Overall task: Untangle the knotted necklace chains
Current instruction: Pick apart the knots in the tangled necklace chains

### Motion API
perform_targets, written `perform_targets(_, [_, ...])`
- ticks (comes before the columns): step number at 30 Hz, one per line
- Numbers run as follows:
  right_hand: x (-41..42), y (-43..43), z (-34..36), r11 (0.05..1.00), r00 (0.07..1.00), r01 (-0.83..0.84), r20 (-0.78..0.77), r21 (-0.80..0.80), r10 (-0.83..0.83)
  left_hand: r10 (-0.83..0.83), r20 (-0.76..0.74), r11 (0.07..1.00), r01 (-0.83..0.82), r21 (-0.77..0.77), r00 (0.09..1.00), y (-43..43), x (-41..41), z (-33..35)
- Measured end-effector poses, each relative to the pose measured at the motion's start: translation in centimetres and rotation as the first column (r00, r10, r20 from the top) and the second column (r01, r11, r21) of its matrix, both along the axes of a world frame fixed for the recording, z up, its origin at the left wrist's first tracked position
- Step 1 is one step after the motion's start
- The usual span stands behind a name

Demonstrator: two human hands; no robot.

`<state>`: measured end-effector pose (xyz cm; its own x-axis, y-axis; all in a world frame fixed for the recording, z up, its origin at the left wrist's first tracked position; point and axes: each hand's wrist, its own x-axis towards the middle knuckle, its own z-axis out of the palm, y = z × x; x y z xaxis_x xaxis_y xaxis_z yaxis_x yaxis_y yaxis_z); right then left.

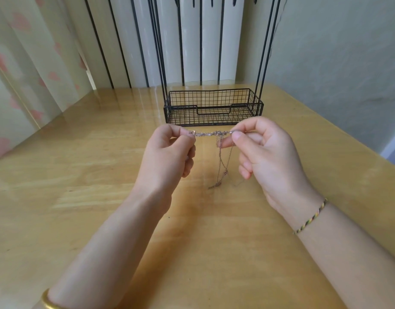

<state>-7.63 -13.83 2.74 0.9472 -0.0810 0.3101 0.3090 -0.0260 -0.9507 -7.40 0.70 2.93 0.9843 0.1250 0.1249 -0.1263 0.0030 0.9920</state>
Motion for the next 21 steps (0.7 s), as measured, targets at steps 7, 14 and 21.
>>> perform_targets(7, [0.56,-0.28,-0.53,0.995,0.996,0.073,0.053,-0.065,-0.070,-0.065,-0.092,0.997,0.068,0.029,0.994,0.22,0.00,-0.22])
perform_targets(14, [0.47,-0.19,-0.61,0.984,0.993,0.074,0.099,-0.163,-0.058,-0.056,-0.148,0.972,0.088,0.218,0.987,0.12,0.37,-0.72])
perform_targets(21, [-0.04,0.20,-0.39,0.960,0.991,-0.005,0.125,-0.282,0.042,-0.216,-0.055,0.932,0.223,0.287,0.975,-0.19,-0.22,-0.22])
